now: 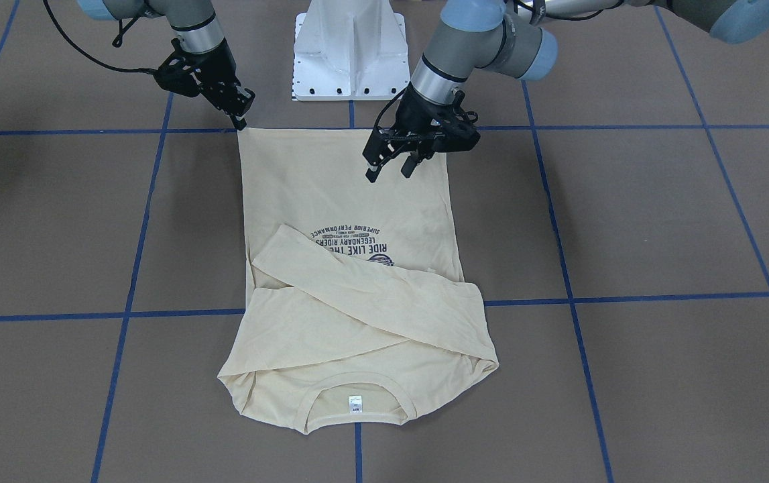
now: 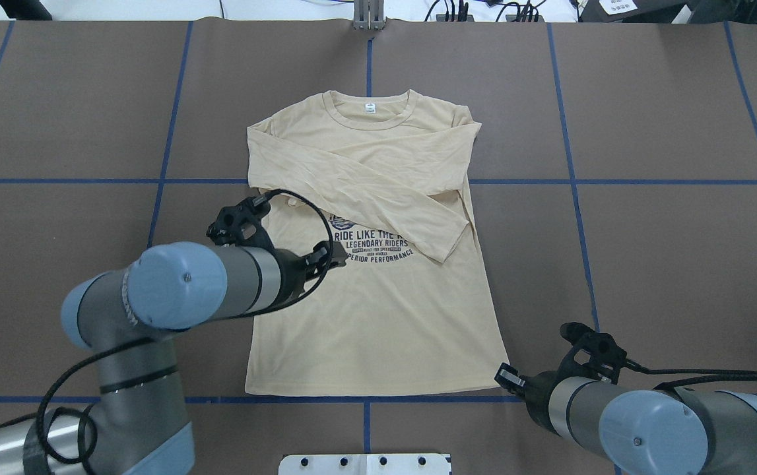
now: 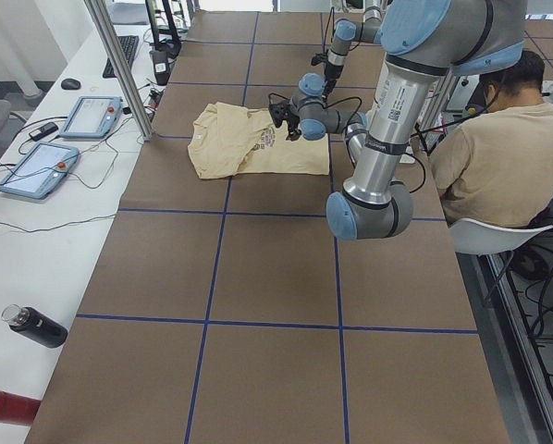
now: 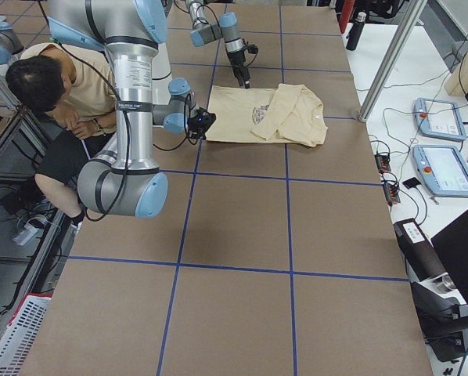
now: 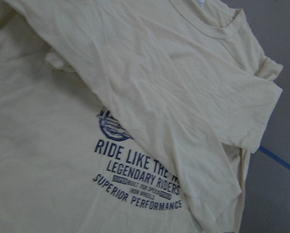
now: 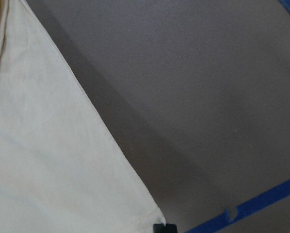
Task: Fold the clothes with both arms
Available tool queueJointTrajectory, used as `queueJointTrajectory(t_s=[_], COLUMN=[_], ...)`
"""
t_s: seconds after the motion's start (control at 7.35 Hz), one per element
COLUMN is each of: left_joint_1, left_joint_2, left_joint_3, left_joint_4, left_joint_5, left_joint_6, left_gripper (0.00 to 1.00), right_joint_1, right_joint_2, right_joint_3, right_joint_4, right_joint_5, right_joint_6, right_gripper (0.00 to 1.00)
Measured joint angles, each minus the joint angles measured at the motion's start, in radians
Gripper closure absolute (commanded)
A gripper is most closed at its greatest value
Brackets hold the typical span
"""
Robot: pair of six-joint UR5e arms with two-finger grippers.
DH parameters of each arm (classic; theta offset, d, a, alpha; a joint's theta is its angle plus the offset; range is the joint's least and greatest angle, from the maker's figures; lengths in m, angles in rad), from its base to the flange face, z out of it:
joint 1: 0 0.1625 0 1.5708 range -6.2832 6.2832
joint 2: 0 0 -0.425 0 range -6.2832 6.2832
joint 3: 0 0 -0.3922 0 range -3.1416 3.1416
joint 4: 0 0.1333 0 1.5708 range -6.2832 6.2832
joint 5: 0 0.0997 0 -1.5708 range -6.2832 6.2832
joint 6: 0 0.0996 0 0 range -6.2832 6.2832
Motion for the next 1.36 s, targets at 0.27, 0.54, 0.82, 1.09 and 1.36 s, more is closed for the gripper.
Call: queueJointTrajectory(t_s=[0.27,0.54,0.82,1.09,1.36], left_joint_1=[0.156,0.224,0.234,0.236,0.236], left_joint_2=[0.136,0.187,0.195,0.2,0.205], left_joint_3=[-0.083,-0.111,-0.125,-0.127,-0.129], left_joint_4=[0.057,0.115,0.166,0.177,0.179], left_joint_5=[0.103,0.121,0.121,0.119,0.118], left_joint_6=[-0.069,-0.105,-0.11,-0.11,-0.111], left_gripper=[0.27,0.3,0.33,0.6,1.0], right_joint_1=[-0.001,-0.001,-0.001,-0.001,-0.001], right_joint_2=[-0.008,-0.007,-0.007,-0.007,-0.007], right_joint_3=[0.008,0.01,0.011,0.01,0.01], right_joint_4=[0.001,0.001,0.001,0.002,0.002], right_joint_5=[0.001,0.0,0.0,0.0,0.0], right_joint_6=[0.0,0.0,0.0,0.001,0.002], right_gripper=[1.0,1.0,1.0,1.0,1.0])
